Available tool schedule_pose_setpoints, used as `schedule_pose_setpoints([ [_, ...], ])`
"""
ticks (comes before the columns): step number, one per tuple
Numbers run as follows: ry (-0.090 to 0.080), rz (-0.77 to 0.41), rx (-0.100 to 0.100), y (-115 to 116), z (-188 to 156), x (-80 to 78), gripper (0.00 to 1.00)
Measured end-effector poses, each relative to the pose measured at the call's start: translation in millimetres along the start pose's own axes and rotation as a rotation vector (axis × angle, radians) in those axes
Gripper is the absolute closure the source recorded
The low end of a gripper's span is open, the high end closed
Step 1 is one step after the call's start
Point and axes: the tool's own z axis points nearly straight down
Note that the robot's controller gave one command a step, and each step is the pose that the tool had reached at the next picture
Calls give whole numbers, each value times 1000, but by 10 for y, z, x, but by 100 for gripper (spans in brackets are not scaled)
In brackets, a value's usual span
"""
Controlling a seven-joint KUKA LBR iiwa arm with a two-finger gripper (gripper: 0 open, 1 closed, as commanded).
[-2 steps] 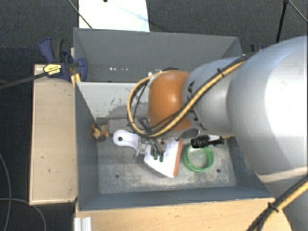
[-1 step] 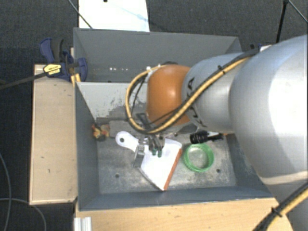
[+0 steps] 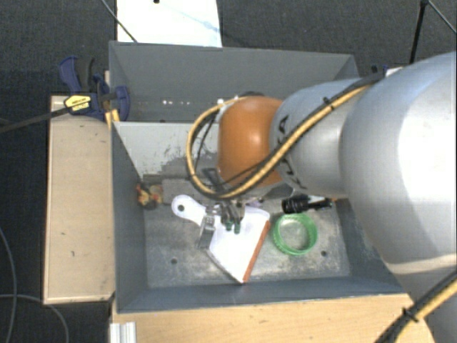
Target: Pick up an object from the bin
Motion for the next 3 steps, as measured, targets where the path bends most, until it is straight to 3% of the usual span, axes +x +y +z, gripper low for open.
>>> schedule_pose_setpoints([
  [1, 2, 270, 2, -85, 213, 67, 100],
  [2, 2, 270, 2, -85, 213, 68, 100],
  [3, 9, 274, 6, -111, -289, 76, 100],
])
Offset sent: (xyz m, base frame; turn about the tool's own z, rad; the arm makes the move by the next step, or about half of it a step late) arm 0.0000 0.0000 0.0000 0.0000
